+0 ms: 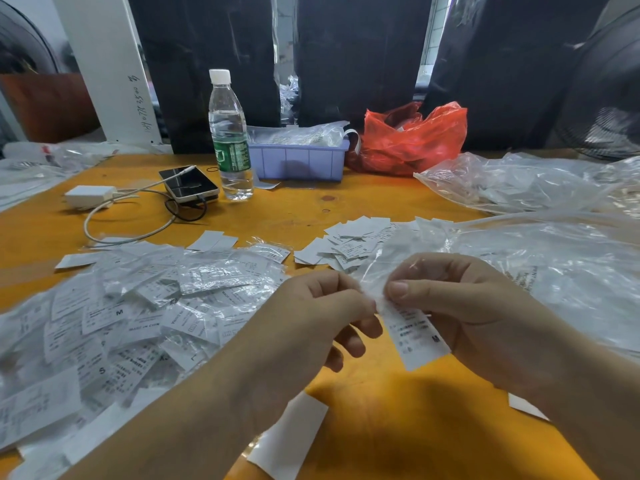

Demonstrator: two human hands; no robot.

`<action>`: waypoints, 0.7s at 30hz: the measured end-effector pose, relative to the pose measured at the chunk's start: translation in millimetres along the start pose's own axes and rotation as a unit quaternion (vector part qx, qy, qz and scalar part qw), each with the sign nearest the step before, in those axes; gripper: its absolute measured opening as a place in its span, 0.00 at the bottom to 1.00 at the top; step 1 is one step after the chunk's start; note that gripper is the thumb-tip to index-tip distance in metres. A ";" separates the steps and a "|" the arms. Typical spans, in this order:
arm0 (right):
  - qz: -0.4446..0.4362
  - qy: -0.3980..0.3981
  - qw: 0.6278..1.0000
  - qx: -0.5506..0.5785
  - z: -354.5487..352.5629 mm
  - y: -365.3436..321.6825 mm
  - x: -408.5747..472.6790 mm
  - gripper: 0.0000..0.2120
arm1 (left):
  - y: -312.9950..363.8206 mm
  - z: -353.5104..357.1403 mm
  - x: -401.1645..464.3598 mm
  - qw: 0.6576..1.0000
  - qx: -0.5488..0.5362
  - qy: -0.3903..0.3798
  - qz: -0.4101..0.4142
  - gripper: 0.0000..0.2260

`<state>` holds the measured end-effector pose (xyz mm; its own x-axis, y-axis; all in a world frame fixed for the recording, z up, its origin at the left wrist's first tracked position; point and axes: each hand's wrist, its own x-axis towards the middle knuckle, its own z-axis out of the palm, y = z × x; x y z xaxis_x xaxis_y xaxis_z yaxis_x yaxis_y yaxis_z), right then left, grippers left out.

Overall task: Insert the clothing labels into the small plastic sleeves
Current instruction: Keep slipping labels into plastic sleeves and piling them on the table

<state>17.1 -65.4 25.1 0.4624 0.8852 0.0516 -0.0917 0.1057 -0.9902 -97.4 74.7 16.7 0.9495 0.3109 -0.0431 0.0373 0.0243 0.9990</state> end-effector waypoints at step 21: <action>-0.006 0.059 0.997 -0.053 -3.7 1.9 1.1 0.05 | 0.5 -8.8 1.4 0.999 0.001 0.052 -0.001 0.12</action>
<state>20.6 -65.8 22.8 0.5632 0.8245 0.0545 0.0058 0.0620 -0.9981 -98.8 83.5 17.0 0.9120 0.4076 -0.0466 0.0404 0.0238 0.9989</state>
